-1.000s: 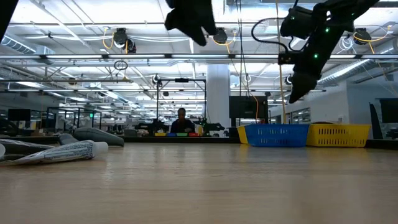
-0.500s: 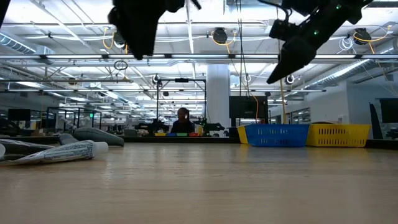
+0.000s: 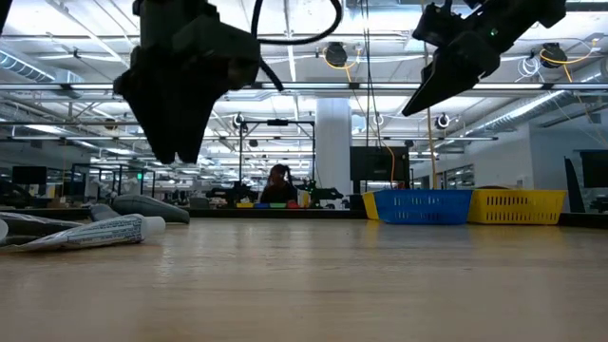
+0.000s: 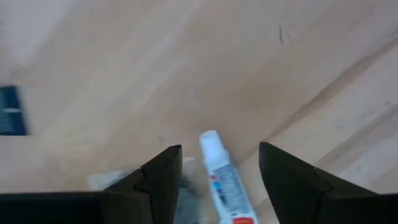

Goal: Pick & Place Travel size toiletries
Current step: Put the right white toothpaste into the top yellow basket

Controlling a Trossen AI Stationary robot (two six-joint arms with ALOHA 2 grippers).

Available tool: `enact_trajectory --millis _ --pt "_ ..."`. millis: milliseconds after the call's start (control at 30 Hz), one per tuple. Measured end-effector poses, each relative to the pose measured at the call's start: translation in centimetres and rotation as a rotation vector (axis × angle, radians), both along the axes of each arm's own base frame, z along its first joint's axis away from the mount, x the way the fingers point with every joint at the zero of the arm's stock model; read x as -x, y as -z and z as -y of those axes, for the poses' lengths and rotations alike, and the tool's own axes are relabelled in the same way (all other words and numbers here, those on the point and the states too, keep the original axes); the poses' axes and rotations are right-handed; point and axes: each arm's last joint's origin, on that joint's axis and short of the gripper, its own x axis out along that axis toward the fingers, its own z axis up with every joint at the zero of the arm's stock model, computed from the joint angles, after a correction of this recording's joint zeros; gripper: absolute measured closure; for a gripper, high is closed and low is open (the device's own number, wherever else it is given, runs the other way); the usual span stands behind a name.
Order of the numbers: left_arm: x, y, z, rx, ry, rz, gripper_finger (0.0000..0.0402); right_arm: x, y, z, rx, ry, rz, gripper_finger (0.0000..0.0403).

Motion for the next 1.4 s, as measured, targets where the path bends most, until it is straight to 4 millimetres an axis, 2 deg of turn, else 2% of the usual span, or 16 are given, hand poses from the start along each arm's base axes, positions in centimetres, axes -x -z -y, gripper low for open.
enact_trajectory --millis 500,767,933,1100,1400 --pt "1.3 4.7 -0.1 0.085 -0.051 -0.005 0.019 0.0 0.0 -0.3 0.0 -0.014 0.003 0.0202" --pt "1.1 5.6 -0.3 0.098 -0.07 0.047 0.019 0.0 0.0 -0.3 0.0 -0.013 0.003 0.0202" --pt "1.7 6.2 -0.5 0.089 -0.117 0.021 0.0193 0.0 0.0 -0.3 0.0 -0.013 0.003 0.0202" --pt "2.1 6.6 -0.5 0.1 -0.136 -0.003 0.0234 0.0 0.0 -0.3 0.0 -0.013 0.003 0.0202" --pt "2.0 6.6 -0.6 0.091 -0.112 0.013 0.036 0.0 0.0 -0.3 0.0 -0.013 0.003 0.0202"
